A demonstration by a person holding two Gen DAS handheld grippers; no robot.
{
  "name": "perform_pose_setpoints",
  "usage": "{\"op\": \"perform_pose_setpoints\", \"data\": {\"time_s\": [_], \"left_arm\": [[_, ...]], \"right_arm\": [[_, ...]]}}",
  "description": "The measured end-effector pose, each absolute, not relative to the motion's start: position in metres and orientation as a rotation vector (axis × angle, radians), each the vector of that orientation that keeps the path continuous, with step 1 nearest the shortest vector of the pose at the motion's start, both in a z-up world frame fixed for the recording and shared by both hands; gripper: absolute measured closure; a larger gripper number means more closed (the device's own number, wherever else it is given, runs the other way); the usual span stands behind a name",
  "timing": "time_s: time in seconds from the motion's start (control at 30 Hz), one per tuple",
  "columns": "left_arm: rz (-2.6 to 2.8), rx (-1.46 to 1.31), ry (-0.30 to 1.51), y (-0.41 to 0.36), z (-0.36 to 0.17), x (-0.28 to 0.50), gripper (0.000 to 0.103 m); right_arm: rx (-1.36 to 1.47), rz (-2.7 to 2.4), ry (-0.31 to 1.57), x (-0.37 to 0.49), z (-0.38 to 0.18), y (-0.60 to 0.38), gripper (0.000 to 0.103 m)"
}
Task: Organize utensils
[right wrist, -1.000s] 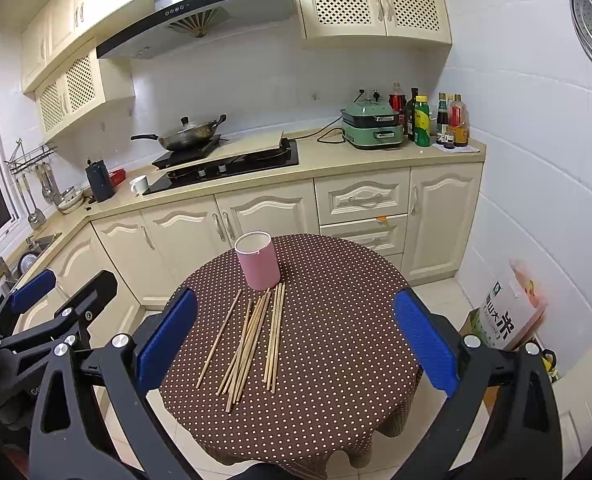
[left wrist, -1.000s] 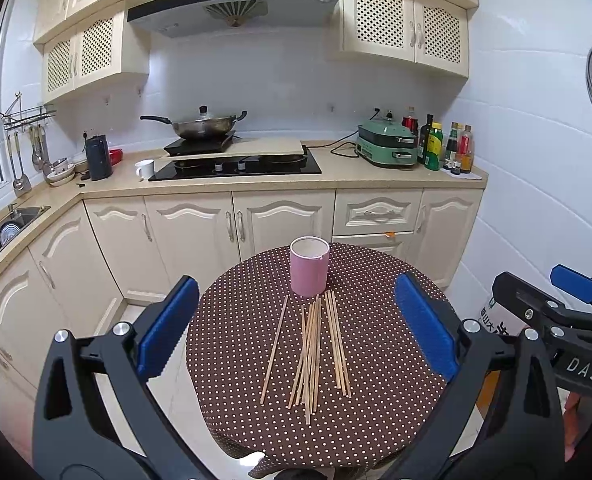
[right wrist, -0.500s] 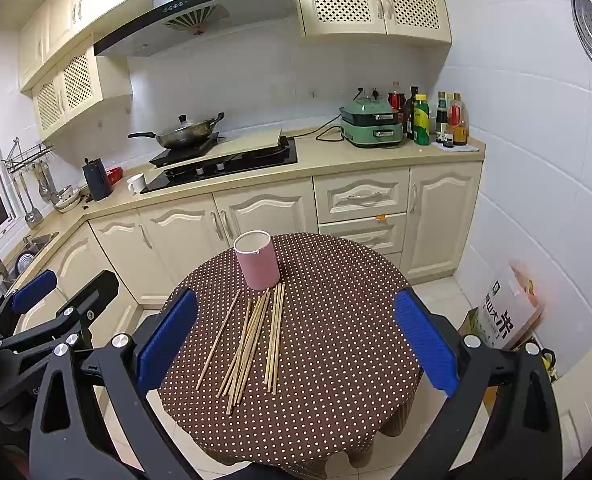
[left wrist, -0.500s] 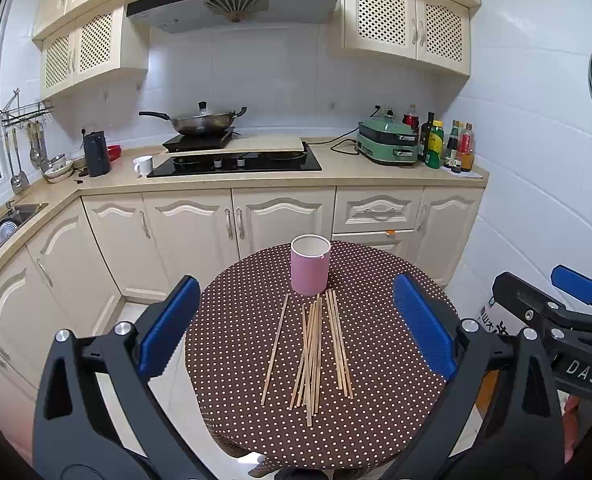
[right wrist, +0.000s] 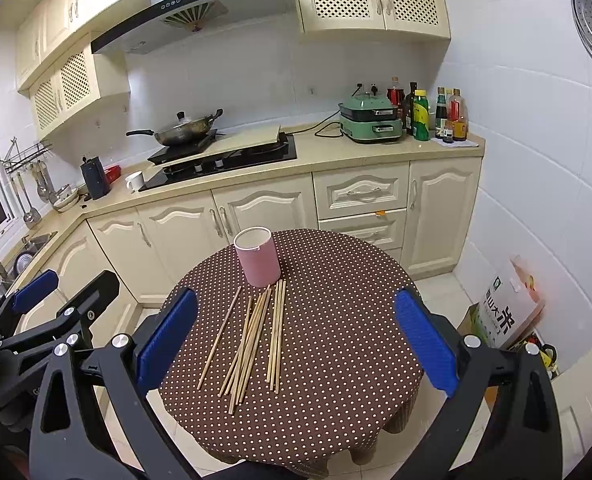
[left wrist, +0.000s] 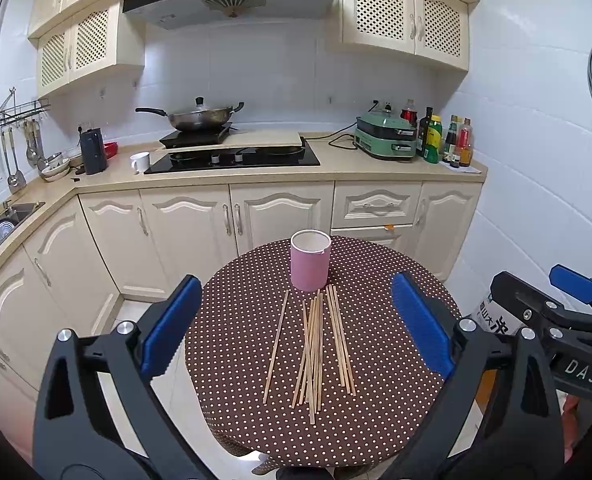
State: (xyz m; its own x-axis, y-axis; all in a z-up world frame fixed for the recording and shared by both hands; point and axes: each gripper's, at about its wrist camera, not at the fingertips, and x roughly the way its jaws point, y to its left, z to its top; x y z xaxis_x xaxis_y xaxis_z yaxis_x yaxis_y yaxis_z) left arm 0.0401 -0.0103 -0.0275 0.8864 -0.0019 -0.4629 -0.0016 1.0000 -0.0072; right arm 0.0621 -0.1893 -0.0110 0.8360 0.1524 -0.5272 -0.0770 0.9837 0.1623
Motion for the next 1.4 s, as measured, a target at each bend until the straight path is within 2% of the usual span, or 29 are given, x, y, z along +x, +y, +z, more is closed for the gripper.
{"op": "perform_pose_setpoints", "data": {"time_s": [0.27,0.7,0.97,1.03,1.2,1.3,1.4], "left_arm": [[-0.018,-0.016,0.564,-0.005,-0.045,0.059,0.01],[-0.047,-0.088,0.835,0.013,-0.108,0.131,0.014],[-0.081,-0.133,1.029,0.022,-0.157,0.194,0.025],[-0.083,-0.127,1.07,0.023,-0.169,0.207,0.031],[-0.075,-0.133,1.172,0.035,-0.2,0.238,0.036],[-0.052,-0.146,1.227,0.044,-0.216,0.251,0.044],[-0.071,-0.194,1.287,0.052,-0.232,0.266,0.046]], "right_arm": [[0.153,0.121,0.634,0.078,-0.025,-0.185,0.008],[0.092,0.108,0.79,0.133,-0.073,-0.162,0.008],[0.108,0.124,0.968,0.19,-0.124,-0.156,0.009],[0.1,0.137,1.027,0.204,-0.14,-0.151,0.012],[0.077,0.113,1.144,0.235,-0.173,-0.142,0.022],[0.097,0.103,1.205,0.25,-0.19,-0.14,0.023],[0.091,0.071,1.256,0.26,-0.204,-0.137,0.025]]}}
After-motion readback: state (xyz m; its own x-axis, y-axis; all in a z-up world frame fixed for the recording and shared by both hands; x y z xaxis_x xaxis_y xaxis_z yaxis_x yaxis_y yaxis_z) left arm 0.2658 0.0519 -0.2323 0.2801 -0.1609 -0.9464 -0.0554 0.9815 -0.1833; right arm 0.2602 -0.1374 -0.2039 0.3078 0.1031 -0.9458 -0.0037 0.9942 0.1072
